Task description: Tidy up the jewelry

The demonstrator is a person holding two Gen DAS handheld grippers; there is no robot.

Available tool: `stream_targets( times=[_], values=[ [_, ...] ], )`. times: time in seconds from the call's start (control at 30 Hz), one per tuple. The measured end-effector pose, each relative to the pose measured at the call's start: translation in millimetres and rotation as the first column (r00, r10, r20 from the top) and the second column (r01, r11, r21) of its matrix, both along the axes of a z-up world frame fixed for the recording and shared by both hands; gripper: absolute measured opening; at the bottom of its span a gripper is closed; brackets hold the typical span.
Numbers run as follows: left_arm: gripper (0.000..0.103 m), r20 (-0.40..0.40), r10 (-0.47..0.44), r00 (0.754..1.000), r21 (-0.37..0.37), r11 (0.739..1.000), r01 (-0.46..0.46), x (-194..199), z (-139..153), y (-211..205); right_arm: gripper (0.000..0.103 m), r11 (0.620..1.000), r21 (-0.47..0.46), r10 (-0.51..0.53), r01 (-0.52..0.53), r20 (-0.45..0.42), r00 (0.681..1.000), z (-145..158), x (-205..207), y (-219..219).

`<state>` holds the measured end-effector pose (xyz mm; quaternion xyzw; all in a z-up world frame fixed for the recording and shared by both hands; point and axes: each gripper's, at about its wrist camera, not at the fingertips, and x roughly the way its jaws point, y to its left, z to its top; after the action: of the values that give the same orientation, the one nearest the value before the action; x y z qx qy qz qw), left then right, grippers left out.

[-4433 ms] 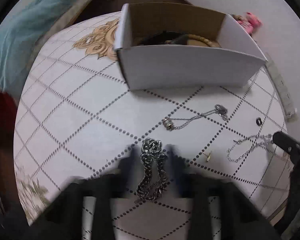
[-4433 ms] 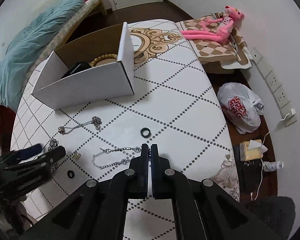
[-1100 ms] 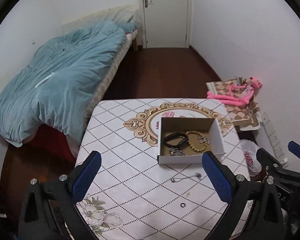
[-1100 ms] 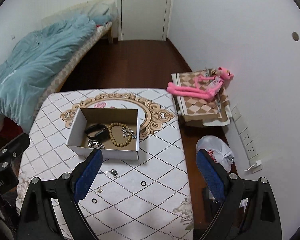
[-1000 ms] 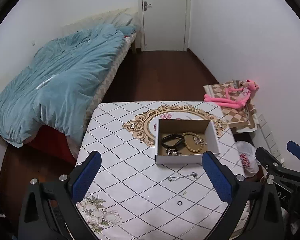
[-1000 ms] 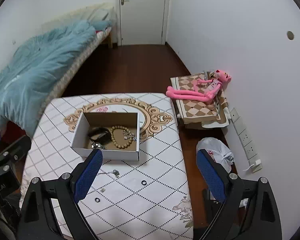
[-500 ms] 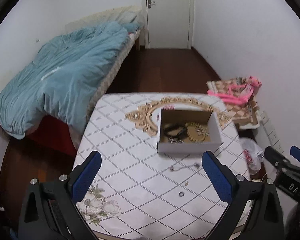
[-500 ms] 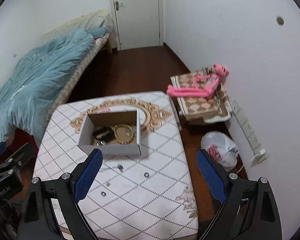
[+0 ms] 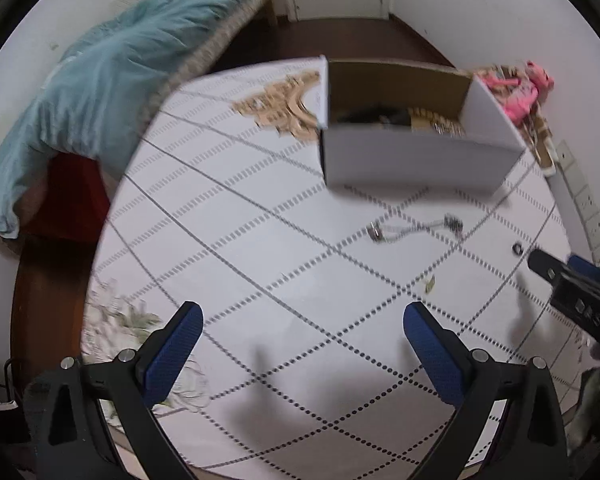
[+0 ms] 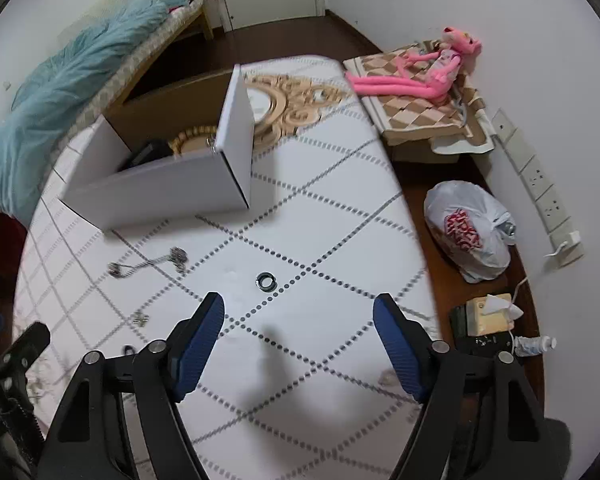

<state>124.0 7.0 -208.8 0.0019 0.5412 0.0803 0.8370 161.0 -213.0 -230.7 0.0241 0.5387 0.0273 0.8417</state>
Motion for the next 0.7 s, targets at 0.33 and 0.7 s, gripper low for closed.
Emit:
stream_targets(
  times=[0.33,0.7],
  values=[
    [0.102,-0.025,-0.064,0.998,-0.038,0.997,0.063,0.7,-22.0,-20.4,0.033,0.997,-0.042,0.073,-0.07,0.074,0.995,-19.6,9.9,21.1],
    [0.086,-0.031,-0.099,0.995,-0.057,0.994,0.097,1.1,-30.5,-29.3,0.013,0.999,0.009,0.034,-0.036,0.118,0.992,3.5,-10.6,2.3]
  ],
)
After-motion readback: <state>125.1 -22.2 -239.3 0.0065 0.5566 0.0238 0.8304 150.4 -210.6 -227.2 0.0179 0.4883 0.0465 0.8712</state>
